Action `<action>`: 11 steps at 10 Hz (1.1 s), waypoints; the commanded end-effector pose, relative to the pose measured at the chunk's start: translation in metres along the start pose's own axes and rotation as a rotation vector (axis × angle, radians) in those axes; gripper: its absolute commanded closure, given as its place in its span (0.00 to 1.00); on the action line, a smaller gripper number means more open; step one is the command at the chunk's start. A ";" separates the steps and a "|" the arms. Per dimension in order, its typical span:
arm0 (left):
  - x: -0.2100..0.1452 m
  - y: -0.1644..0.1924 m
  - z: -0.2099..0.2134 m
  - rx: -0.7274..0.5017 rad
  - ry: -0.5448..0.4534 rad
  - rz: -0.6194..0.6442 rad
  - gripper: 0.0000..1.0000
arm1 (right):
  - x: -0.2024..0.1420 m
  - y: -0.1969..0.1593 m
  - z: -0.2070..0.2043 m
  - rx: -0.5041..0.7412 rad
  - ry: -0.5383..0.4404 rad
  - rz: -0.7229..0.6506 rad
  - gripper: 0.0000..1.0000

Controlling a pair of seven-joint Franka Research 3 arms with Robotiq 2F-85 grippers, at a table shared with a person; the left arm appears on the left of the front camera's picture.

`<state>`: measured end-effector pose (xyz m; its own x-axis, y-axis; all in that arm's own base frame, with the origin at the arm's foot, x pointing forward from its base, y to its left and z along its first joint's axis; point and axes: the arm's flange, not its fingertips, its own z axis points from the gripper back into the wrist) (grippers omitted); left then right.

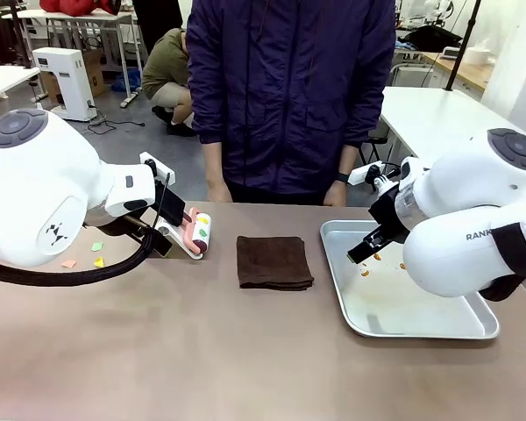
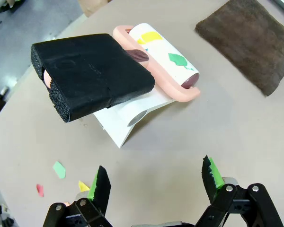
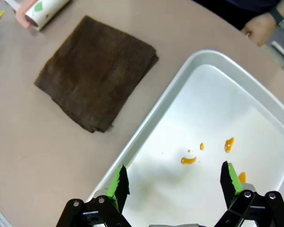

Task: Clean the surface of the table.
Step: Hold the Lint Roller with your left hand and the towel with your right hand.

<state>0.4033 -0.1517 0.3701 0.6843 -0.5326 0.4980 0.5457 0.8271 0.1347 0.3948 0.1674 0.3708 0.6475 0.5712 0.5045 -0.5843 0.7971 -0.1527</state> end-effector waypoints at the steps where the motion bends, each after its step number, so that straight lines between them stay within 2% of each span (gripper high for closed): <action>1: 0.000 0.000 0.000 0.000 0.000 -0.001 0.00 | 0.000 0.000 0.000 0.000 0.000 0.000 0.00; 7: 0.000 0.000 0.000 0.000 0.000 0.000 0.00 | 0.000 0.000 0.000 0.000 0.000 0.000 0.00; 8: -0.002 0.000 0.010 -0.101 0.029 0.027 0.00 | -0.003 -0.003 0.009 0.066 0.077 0.007 0.00; 9: 0.000 0.001 0.022 -0.159 0.168 0.174 0.00 | -0.005 -0.010 0.027 0.180 0.176 -0.052 0.00; 10: 0.003 0.002 0.034 -0.243 0.261 0.272 0.00 | -0.006 -0.019 0.045 0.229 0.244 -0.151 0.00; 11: 0.001 0.005 0.044 -0.312 0.289 0.344 0.00 | -0.007 -0.029 0.063 0.317 0.251 -0.254 0.00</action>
<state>0.3799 -0.1578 0.3843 0.8815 -0.3898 0.2665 0.4428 0.8784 -0.1799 0.3708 0.1537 0.3901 0.8119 0.5008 0.3001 -0.5545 0.8222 0.1282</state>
